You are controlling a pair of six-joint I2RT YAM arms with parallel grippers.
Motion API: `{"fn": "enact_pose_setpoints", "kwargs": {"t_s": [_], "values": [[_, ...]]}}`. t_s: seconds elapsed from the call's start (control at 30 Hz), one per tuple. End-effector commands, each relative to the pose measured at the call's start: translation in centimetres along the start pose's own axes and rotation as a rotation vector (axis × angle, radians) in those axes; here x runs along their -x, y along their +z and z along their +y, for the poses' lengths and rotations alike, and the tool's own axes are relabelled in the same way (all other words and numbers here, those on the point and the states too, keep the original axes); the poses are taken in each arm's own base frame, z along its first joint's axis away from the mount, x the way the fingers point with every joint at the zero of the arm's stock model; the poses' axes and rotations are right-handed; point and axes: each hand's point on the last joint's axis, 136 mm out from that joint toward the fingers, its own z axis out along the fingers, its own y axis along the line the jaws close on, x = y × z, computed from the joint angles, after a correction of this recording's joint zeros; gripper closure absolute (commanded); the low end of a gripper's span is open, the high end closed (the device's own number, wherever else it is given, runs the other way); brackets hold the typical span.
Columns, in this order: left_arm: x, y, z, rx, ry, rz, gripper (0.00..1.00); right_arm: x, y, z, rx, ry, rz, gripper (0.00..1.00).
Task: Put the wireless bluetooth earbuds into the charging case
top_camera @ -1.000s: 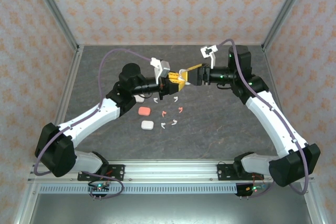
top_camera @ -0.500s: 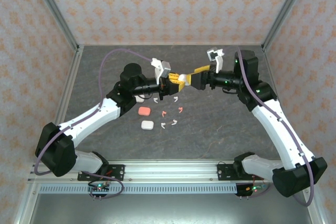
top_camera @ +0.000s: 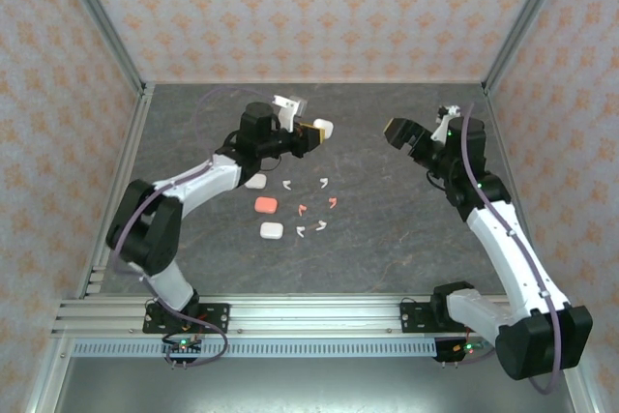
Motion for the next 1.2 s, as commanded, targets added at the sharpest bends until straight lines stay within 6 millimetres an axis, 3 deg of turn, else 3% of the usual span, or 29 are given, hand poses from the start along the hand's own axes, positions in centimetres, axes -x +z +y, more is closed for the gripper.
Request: {"fn": "enact_pose_setpoints", "kwargs": {"t_s": [0.0,0.17,0.33,0.57,0.83,0.93,1.0,1.17], "values": [[1.0,1.7,2.9,0.073,-0.085,0.008,1.0,1.3,0.7,0.8,0.058,0.115,-0.06,0.01],[-0.9,5.4,8.3,0.145,-0.186,0.081,1.0,0.1,1.6,-0.1,0.035,0.138,-0.007,0.01],[-2.3,8.8,11.0,0.157,-0.247,0.137,1.0,-0.4,1.8,-0.9,-0.001,0.123,0.01,0.01],[-2.9,11.4,13.8,0.176,-0.319,0.153,0.98,-1.2,2.0,-1.9,-0.046,0.105,0.04,0.01],[-4.9,12.6,15.5,0.207,-0.37,0.217,0.87,-1.5,2.1,-2.4,-0.07,0.097,0.057,0.01],[-5.3,12.5,15.8,0.22,-0.381,0.222,0.74,-1.6,2.1,-2.4,-0.072,0.092,0.067,0.01],[-5.1,12.3,16.0,0.231,-0.382,0.214,0.64,-1.7,2.0,-2.5,-0.082,0.085,0.074,0.01],[-3.7,10.9,16.8,0.281,-0.374,0.184,0.55,-1.6,1.0,-3.3,-0.167,0.023,0.092,0.01]]}}
